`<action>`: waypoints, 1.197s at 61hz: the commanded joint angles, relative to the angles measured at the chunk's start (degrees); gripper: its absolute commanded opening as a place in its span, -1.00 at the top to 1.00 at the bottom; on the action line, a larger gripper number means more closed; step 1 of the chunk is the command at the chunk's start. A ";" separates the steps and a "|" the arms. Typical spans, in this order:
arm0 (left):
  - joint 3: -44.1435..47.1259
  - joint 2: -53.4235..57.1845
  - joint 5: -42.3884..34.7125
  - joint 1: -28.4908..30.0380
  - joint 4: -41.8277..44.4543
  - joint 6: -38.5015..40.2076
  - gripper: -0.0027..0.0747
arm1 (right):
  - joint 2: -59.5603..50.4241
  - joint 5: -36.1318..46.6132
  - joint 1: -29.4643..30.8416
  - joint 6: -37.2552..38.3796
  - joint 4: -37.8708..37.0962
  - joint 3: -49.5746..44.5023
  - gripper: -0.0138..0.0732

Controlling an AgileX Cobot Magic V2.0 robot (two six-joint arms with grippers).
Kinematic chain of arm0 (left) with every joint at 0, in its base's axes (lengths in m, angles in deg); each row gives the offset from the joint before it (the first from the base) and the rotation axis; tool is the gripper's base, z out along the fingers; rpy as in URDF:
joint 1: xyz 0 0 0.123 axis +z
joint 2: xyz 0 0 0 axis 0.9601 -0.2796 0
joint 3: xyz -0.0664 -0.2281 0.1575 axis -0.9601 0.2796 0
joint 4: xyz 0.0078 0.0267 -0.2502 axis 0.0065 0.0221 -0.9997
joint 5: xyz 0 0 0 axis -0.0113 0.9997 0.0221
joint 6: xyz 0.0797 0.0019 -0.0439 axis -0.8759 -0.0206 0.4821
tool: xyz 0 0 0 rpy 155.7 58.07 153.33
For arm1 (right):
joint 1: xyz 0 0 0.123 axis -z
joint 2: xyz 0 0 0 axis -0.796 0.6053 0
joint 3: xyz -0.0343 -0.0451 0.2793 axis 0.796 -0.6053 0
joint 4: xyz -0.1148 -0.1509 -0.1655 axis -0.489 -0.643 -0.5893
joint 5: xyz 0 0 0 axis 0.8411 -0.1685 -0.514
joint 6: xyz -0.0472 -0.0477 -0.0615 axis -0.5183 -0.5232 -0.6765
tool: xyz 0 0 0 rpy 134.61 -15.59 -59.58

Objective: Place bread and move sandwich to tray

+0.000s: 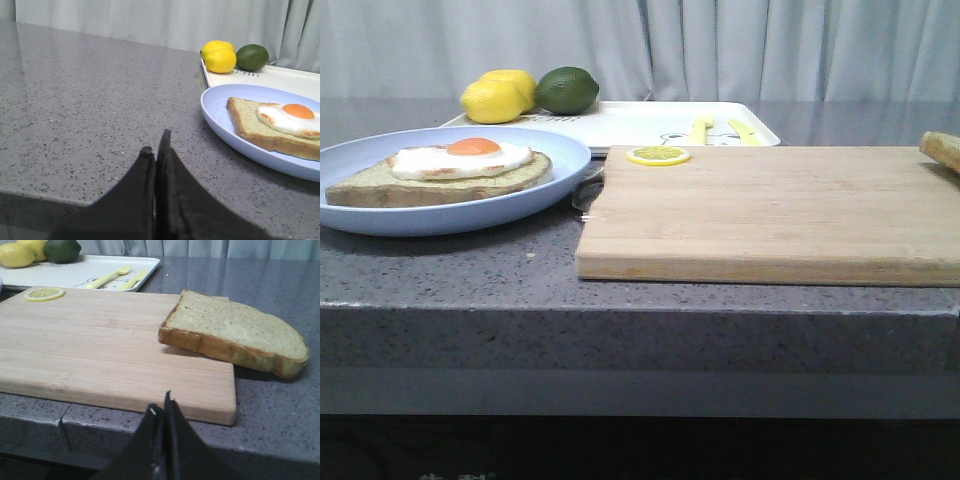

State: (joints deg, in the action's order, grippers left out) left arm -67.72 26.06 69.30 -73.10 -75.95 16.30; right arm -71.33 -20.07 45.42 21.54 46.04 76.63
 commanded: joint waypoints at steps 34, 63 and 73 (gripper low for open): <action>-0.70 1.22 -20.60 -0.21 -1.12 0.48 0.98 | -1.17 15.20 0.05 -0.02 12.68 0.27 0.88; -30.23 -24.86 3.97 -0.21 3.80 0.48 0.98 | 21.69 -4.49 0.23 -0.08 7.31 29.29 0.86; -31.74 -32.57 3.97 -0.21 3.80 0.48 0.98 | 31.32 -5.47 0.23 -0.08 7.24 35.97 0.86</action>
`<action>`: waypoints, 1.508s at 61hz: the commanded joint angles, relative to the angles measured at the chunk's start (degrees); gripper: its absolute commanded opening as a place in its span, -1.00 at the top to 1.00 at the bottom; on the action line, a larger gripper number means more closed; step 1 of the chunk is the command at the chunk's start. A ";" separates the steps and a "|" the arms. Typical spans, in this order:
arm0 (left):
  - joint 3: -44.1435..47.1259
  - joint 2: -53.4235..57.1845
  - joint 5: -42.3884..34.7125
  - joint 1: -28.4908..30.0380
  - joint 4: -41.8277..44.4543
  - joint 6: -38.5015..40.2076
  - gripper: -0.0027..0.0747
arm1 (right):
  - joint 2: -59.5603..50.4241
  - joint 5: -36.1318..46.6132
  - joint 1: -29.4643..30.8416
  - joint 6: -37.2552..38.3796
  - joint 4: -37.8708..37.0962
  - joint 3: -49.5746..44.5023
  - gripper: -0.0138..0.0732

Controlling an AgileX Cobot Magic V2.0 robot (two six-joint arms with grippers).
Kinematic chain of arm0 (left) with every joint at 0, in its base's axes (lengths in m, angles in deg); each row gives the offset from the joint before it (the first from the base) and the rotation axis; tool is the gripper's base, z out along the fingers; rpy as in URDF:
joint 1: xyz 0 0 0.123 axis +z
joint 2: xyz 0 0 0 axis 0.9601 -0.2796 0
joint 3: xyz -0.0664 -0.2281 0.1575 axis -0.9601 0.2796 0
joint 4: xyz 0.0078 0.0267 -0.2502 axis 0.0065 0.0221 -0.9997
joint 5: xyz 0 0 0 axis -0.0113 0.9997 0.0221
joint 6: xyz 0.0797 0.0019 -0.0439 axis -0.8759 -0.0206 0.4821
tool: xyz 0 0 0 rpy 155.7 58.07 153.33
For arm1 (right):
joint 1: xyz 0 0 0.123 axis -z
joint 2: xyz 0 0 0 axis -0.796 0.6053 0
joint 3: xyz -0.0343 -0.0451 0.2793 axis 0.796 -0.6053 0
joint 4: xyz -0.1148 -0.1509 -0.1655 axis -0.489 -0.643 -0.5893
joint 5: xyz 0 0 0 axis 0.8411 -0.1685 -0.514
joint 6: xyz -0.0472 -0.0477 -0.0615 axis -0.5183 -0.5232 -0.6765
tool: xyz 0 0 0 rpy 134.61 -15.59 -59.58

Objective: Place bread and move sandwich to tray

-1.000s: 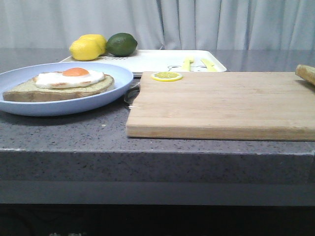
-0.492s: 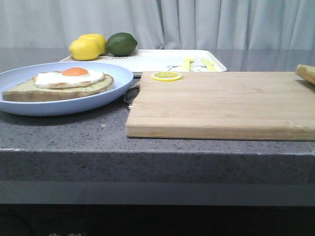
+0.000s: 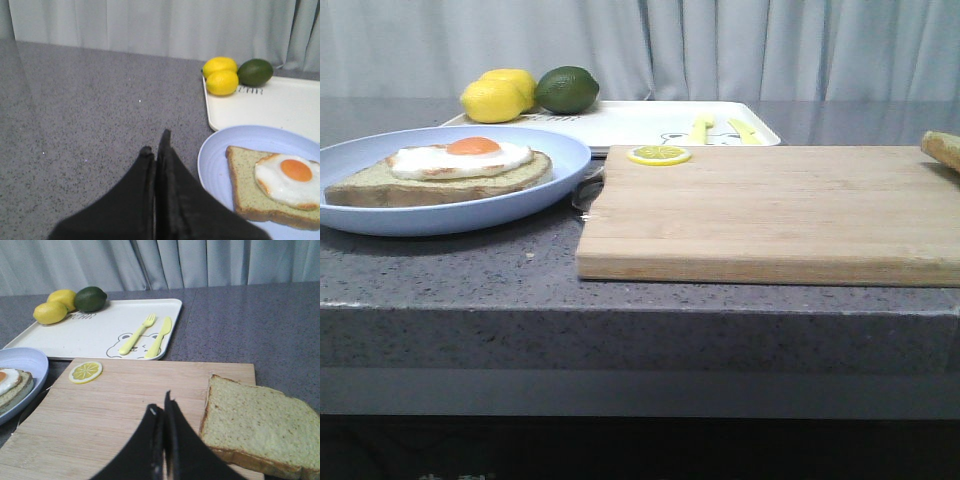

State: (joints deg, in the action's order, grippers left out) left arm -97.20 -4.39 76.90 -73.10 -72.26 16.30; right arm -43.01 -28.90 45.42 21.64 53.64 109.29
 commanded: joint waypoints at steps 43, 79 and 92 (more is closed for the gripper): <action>-2.16 -2.50 -4.83 -0.21 0.11 0.48 -0.53 | 12.85 -6.55 0.70 -0.18 0.14 9.39 -0.78; -2.16 -2.50 -4.91 -0.21 0.11 0.48 -0.40 | 53.39 -39.85 28.49 -9.34 6.43 42.43 -0.78; -2.16 -2.50 -4.91 -0.21 0.11 0.48 -0.40 | 61.44 -45.68 30.76 -13.82 7.04 47.14 -0.78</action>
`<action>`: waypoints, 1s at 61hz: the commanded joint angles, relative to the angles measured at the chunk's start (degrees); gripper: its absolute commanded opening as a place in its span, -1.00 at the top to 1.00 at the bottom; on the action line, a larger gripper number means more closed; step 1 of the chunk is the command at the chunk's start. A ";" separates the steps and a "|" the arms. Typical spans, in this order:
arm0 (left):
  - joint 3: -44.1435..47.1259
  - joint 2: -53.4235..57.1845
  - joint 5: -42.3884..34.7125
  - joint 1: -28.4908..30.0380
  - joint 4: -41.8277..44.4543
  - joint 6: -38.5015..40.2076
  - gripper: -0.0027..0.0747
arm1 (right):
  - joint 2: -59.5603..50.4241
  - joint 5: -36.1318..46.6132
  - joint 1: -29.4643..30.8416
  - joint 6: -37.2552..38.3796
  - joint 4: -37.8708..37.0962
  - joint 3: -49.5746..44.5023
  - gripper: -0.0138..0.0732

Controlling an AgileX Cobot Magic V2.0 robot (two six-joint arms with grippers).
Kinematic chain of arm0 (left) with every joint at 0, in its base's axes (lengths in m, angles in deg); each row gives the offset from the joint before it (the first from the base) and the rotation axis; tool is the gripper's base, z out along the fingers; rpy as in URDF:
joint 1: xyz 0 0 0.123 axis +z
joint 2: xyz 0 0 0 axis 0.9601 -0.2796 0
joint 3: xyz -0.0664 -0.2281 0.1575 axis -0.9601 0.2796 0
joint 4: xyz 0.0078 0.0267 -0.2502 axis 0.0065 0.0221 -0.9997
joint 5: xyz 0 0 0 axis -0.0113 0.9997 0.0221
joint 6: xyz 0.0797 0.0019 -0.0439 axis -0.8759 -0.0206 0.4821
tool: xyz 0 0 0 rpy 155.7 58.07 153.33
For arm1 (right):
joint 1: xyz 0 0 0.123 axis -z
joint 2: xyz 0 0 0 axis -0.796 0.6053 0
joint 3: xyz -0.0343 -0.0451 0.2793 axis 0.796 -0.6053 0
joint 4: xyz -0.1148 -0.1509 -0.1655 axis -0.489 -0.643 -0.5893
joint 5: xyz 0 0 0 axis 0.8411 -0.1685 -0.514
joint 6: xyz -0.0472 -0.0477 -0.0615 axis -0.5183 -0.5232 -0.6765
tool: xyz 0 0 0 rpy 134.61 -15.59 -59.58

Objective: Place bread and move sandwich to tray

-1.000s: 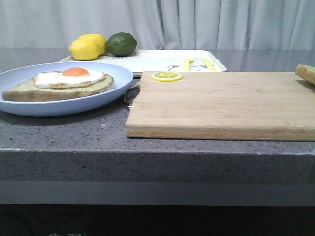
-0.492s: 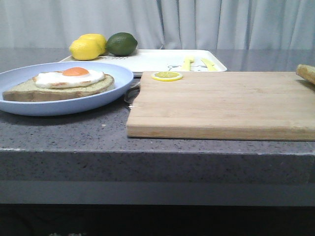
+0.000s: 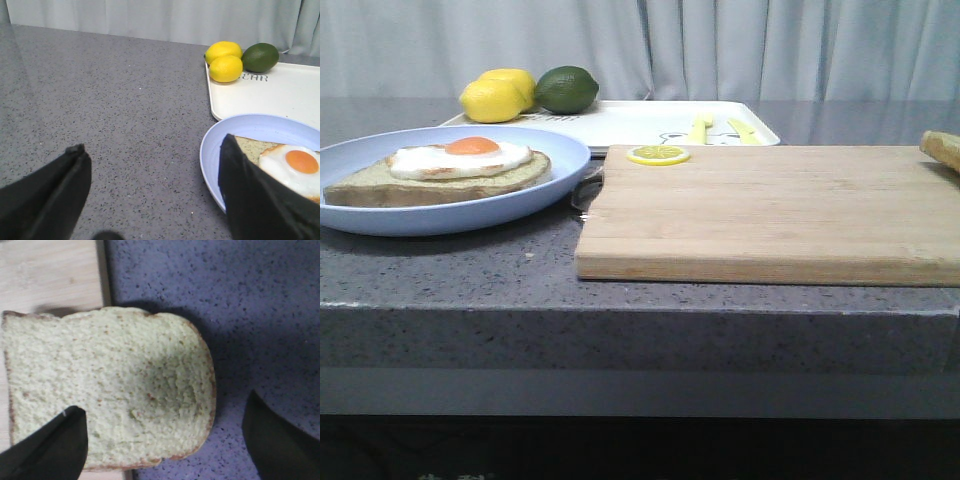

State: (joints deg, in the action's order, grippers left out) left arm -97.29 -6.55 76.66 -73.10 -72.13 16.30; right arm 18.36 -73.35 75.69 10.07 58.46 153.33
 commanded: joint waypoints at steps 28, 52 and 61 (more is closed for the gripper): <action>-2.07 -0.34 -4.68 -0.21 -0.02 0.48 -0.40 | 7.96 -2.86 0.35 -4.48 4.59 5.19 -0.78; -2.07 -0.34 -4.68 -0.21 -0.02 0.48 -0.40 | 10.05 -6.49 0.35 -4.42 5.77 5.22 0.11; -2.07 -0.34 -4.68 -0.21 -0.02 0.48 -0.40 | 9.85 -7.59 0.35 -4.34 5.89 5.22 0.89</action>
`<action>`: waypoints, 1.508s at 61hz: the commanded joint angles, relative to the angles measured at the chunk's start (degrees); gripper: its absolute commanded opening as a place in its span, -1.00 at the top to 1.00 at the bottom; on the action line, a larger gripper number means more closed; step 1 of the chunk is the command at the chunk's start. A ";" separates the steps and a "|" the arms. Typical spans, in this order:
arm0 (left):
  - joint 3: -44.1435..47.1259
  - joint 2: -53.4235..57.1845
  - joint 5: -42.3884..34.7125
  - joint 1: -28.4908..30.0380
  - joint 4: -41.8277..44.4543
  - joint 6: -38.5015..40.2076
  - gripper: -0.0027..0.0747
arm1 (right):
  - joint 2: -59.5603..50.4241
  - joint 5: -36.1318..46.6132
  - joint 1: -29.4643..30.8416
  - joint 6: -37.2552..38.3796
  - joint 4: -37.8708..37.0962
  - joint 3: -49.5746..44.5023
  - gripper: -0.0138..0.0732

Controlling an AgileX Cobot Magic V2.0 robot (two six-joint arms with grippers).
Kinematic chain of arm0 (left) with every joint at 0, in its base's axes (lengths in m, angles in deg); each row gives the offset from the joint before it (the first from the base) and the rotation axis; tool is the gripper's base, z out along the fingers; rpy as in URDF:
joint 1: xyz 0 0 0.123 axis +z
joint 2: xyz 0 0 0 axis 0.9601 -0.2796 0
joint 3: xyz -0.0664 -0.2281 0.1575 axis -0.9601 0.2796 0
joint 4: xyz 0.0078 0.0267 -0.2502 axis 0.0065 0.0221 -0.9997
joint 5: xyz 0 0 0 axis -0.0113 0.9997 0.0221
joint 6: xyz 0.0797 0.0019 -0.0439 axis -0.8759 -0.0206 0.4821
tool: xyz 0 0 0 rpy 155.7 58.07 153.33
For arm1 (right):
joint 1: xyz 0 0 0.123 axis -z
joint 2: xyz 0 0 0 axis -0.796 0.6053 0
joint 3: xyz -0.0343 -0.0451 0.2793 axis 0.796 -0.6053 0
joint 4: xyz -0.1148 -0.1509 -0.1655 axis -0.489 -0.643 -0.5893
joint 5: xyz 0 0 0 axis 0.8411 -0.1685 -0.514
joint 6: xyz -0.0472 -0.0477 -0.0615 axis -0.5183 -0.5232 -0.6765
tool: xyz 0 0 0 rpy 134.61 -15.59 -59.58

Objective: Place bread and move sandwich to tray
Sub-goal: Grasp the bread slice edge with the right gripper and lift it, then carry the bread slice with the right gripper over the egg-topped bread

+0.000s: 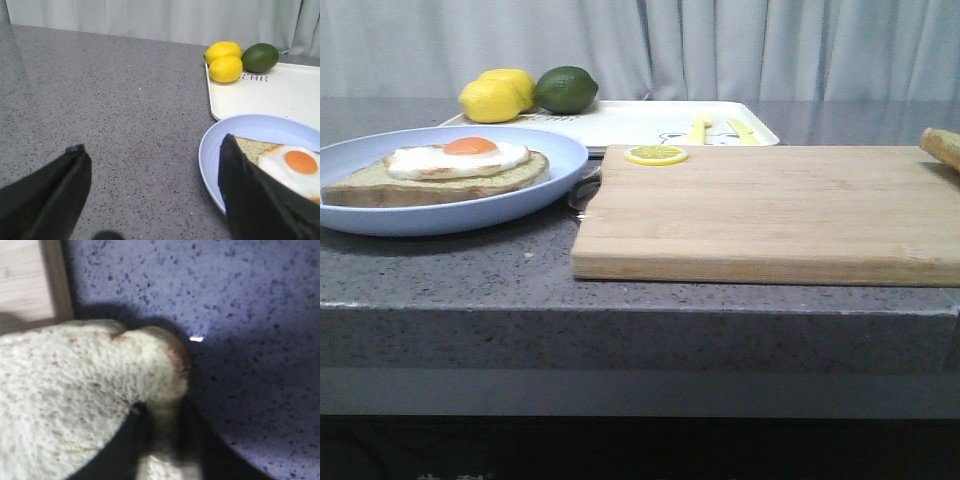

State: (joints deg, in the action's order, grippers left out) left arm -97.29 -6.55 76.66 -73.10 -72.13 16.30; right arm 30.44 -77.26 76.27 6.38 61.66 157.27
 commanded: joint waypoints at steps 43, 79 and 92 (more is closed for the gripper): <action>-2.07 -0.34 -4.68 -0.21 -0.02 0.48 -0.40 | -16.18 -7.88 -0.71 -0.14 21.33 6.93 0.86; -2.07 -0.34 -4.68 -0.21 -0.02 0.48 -0.40 | -13.34 12.85 -38.11 -3.46 41.24 -0.50 0.86; -2.07 -0.34 -4.68 -0.21 -0.02 0.48 -0.40 | -7.64 24.87 -47.98 -3.46 52.91 -0.42 0.86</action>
State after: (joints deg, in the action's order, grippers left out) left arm -97.29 -6.55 76.66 -73.10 -72.13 16.30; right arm 23.33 -58.31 30.19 3.74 105.59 155.44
